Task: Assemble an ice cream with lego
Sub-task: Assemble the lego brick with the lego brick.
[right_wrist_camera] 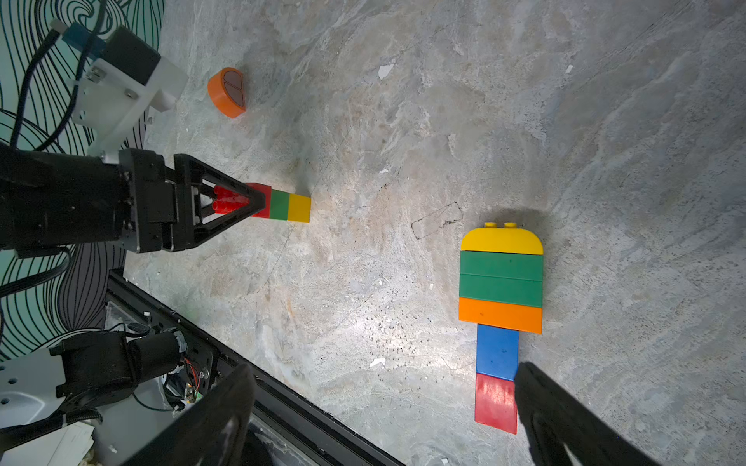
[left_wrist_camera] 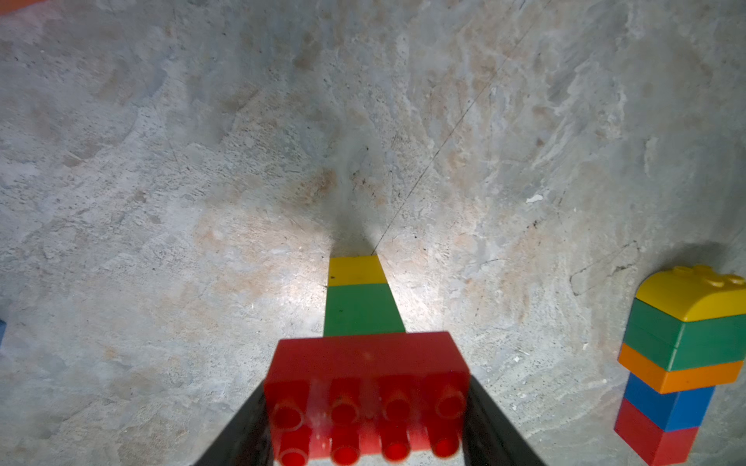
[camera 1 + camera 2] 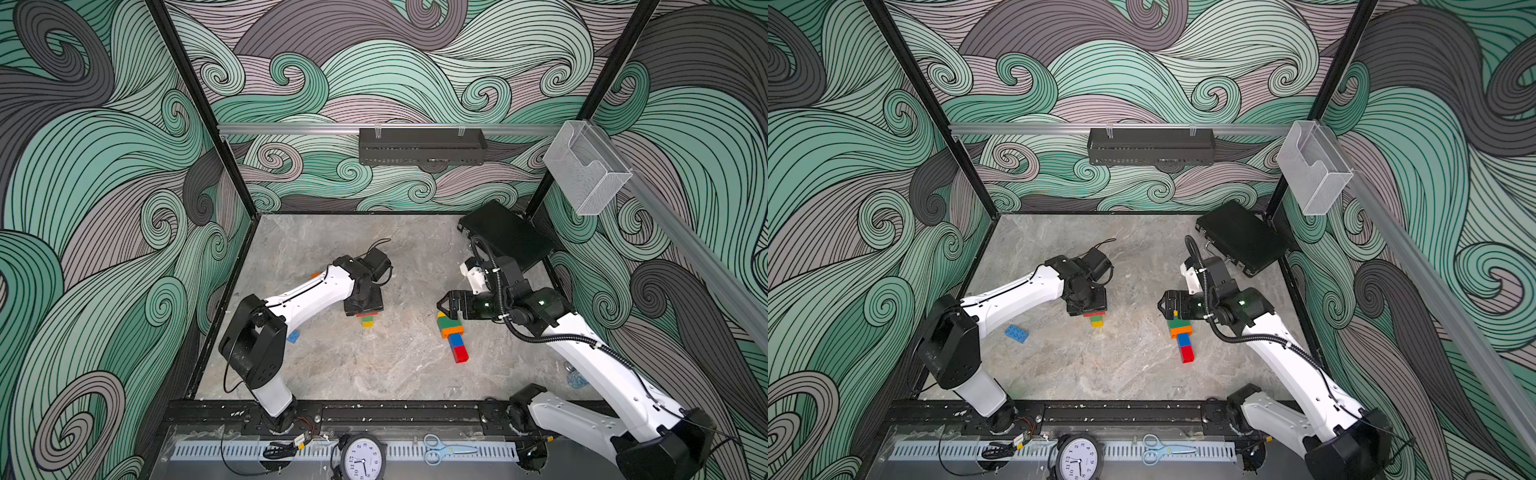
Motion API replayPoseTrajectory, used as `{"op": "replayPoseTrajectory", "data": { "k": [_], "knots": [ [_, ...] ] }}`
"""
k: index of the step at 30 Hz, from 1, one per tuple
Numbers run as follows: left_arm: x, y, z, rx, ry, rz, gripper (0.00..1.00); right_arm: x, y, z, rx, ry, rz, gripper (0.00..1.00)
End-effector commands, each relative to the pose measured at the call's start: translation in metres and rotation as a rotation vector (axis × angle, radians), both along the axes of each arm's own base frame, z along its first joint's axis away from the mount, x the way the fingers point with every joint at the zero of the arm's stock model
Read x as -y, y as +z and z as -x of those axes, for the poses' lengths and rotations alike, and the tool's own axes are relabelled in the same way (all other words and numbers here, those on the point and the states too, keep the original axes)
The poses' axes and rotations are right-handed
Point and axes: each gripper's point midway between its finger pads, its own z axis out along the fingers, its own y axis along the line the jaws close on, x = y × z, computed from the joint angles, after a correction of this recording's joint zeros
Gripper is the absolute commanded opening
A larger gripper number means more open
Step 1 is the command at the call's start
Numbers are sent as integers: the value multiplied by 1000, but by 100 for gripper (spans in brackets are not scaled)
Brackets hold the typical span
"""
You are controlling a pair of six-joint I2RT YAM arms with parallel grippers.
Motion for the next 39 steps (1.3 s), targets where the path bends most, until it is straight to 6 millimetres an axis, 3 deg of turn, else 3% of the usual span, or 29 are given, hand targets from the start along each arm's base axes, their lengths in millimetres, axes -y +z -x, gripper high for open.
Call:
{"op": "replayPoseTrajectory", "data": {
  "k": [1,12,22,39],
  "knots": [
    [-15,-39,29,-167,-79,-110,30,3,7,-1,11,-13,10,99],
    [-9,-41,27,-185,-80,-93,31,1,9,-4,12,-16,7,99],
    [-3,-14,11,-95,-52,-63,43,0,10,-7,14,-13,9,99],
    [-5,-5,6,-56,-46,-62,58,2,9,-5,16,-16,15,99]
  ]
}}
